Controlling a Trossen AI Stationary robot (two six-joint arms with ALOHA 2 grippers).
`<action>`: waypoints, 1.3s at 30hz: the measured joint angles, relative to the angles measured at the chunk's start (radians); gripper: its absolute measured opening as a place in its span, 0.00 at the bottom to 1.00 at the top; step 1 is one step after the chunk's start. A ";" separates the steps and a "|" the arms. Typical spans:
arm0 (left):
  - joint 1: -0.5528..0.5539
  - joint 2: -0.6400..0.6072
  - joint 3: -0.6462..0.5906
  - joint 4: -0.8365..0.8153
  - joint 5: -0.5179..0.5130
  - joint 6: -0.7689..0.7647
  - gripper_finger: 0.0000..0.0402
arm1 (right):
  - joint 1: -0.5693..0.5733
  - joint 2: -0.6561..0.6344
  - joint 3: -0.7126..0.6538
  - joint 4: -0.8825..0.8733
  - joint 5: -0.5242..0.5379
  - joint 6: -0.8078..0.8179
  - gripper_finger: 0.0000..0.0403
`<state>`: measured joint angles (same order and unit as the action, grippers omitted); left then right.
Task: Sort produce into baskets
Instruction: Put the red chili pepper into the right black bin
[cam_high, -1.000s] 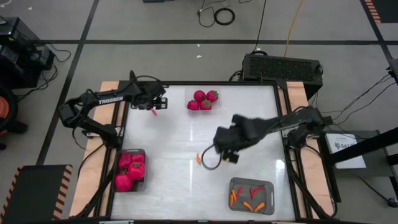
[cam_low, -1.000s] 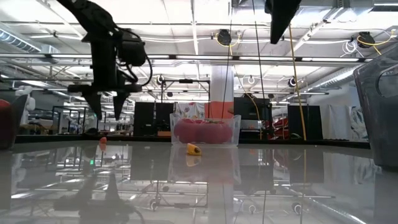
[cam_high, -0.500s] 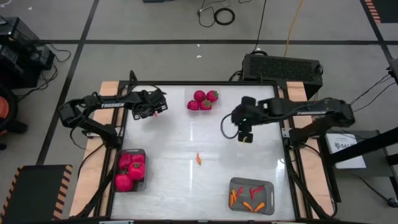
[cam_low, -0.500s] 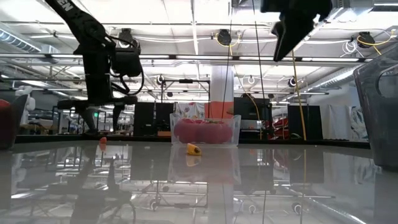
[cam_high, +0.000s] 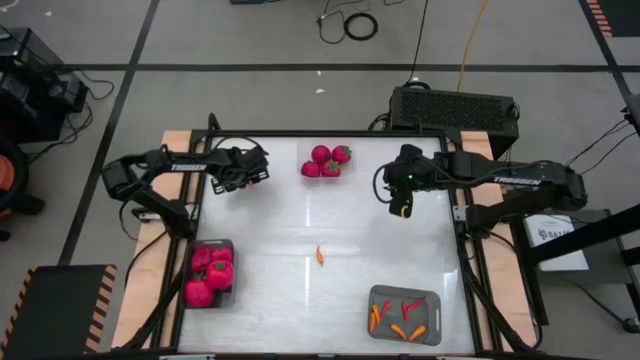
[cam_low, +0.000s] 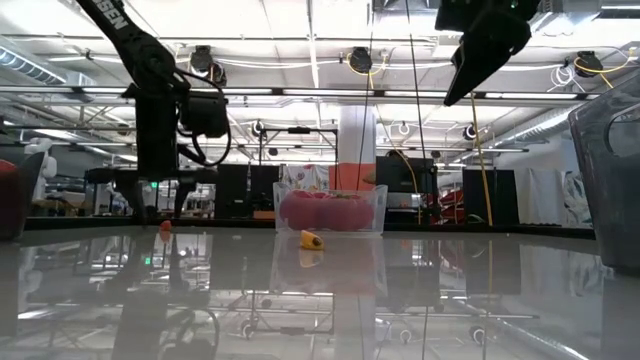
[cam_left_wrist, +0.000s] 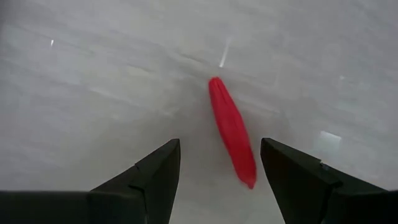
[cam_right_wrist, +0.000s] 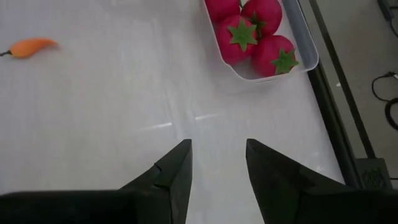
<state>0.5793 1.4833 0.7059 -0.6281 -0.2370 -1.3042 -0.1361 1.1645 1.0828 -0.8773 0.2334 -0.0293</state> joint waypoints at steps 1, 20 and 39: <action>0.000 0.007 0.000 0.009 0.000 0.000 0.57 | -0.003 0.000 0.000 0.000 0.000 -0.004 0.36; -0.019 0.035 0.002 0.033 -0.014 0.130 0.12 | -0.007 0.000 0.000 -0.001 -0.004 0.058 0.36; -0.265 -0.008 0.121 0.329 0.654 0.688 0.09 | 0.027 0.000 0.000 0.137 -0.003 0.734 0.36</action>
<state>0.3145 1.4754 0.8269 -0.2986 0.4172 -0.6166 -0.1092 1.1648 1.0828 -0.7401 0.2305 0.7046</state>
